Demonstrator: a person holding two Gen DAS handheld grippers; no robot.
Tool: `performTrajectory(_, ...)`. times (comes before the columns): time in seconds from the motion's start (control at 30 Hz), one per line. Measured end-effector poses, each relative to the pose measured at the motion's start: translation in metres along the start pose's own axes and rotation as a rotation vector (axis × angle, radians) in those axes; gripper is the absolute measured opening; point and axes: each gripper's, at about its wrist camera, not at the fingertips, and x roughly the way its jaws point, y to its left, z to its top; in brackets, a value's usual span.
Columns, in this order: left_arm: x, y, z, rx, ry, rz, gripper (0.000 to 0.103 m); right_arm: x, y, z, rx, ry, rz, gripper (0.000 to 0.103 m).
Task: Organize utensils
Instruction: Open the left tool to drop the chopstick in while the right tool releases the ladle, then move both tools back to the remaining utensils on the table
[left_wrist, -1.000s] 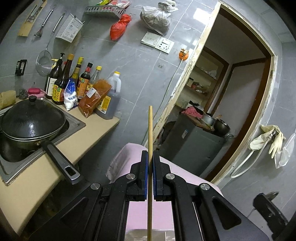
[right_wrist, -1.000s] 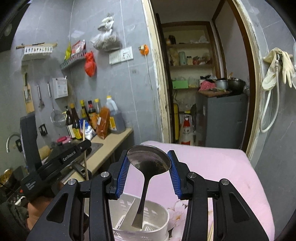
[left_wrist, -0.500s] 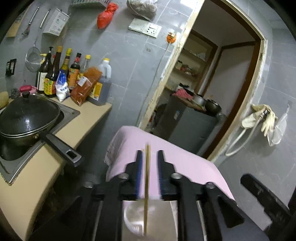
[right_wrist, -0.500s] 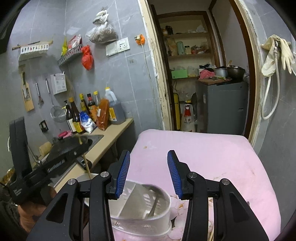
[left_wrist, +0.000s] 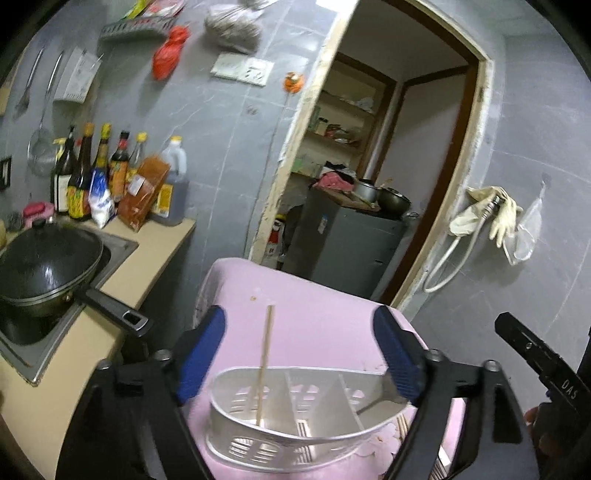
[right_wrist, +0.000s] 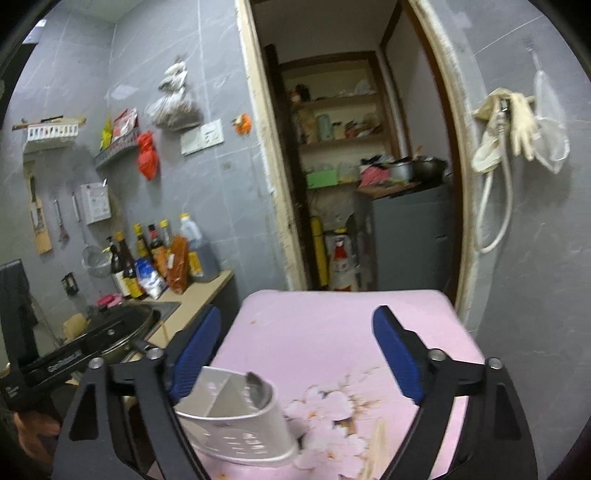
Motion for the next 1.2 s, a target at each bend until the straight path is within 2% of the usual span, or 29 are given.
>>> performTrajectory(0.03,-0.002,-0.007,-0.001,0.015,-0.006,0.002,0.089,-0.006,-0.004,0.000,0.003,-0.012,-0.014,0.096)
performTrajectory(0.1,-0.005,-0.019,-0.002,0.041,-0.017,0.005,0.091,-0.017,-0.013,0.001,0.009,-0.032,-0.037,0.103)
performTrajectory(0.37,-0.011,-0.067,-0.021,0.159,-0.024,-0.025,0.091,-0.056,-0.044,-0.008,-0.012,-0.061,-0.140,0.103)
performTrajectory(0.5,-0.009,-0.085,-0.032,0.183,-0.011,-0.050,0.091,-0.070,-0.058,-0.016,-0.036,-0.049,-0.193,0.103)
performTrajectory(0.87,0.006,-0.125,-0.077,0.232,0.109,-0.079,0.091,-0.082,-0.110,-0.049,-0.056,0.100,-0.303,0.103)
performTrajectory(1.03,0.015,-0.136,-0.097,0.247,0.168,-0.057,0.091,-0.072,-0.127,-0.068,-0.064,0.199,-0.301,0.103)
performTrajectory(1.2,0.033,-0.140,-0.118,0.244,0.252,-0.026,0.091,-0.058,-0.139,-0.086,-0.071,0.294,-0.264,0.102)
